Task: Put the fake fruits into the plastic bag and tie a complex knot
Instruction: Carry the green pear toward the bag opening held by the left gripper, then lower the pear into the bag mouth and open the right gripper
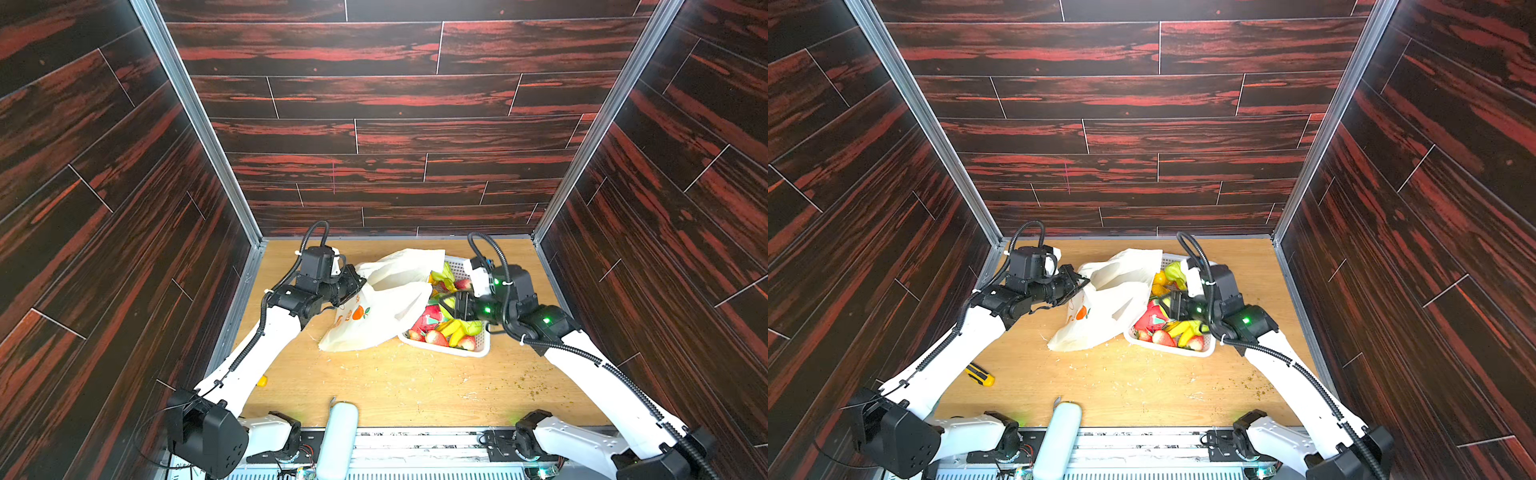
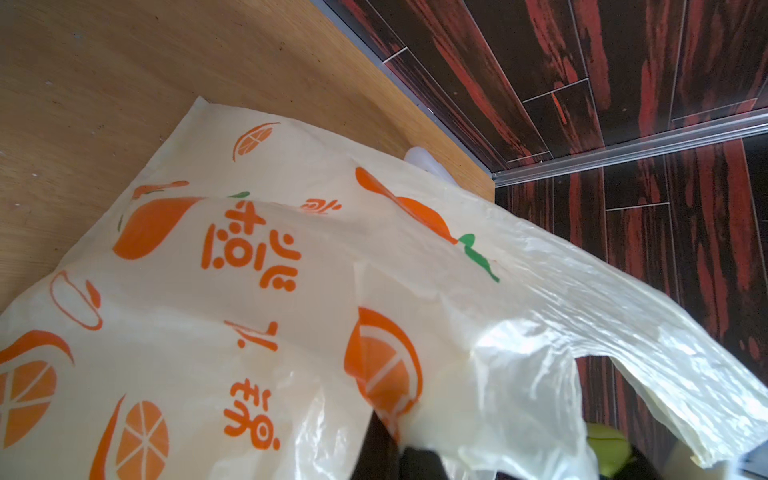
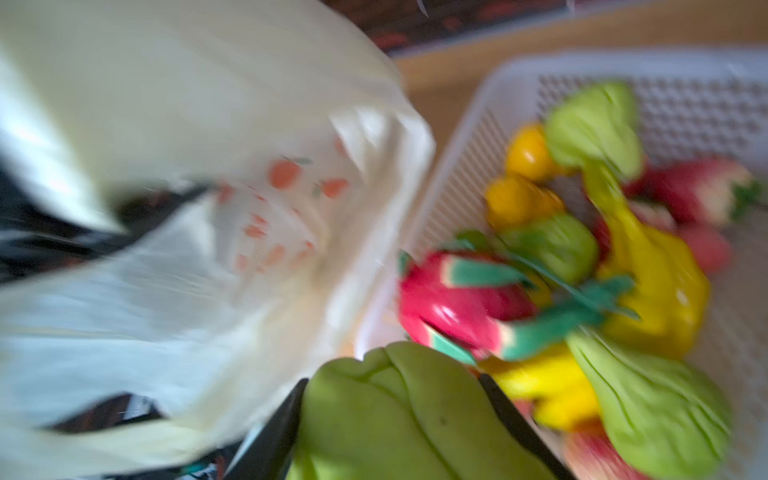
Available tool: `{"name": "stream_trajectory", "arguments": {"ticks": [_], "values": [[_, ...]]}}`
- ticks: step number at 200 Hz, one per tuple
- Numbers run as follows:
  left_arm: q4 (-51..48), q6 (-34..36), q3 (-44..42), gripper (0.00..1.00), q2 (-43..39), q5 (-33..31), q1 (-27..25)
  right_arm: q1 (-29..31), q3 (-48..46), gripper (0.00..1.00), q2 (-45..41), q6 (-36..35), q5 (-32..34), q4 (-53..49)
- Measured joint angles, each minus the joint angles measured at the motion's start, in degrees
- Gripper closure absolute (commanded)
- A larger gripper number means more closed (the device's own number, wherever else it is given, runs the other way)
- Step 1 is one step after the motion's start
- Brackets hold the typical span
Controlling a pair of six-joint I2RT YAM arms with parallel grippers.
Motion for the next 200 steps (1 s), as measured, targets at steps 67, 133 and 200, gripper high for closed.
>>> {"name": "stream_trajectory", "arguments": {"ticks": [67, 133, 200], "values": [[0.5, 0.5, 0.0, 1.0, 0.1, 2.9, 0.0, 6.6, 5.6, 0.57, 11.1, 0.9, -1.6, 12.3], [2.3, 0.4, -0.3, 1.0, 0.1, 4.9, 0.0, 8.3, 7.8, 0.36, 19.6, 0.9, -2.0, 18.6], [3.1, -0.7, -1.0, 1.0, 0.5, 5.3, 0.0, 8.4, 8.7, 0.22, 20.2, -0.9, -0.6, 17.0]]}}
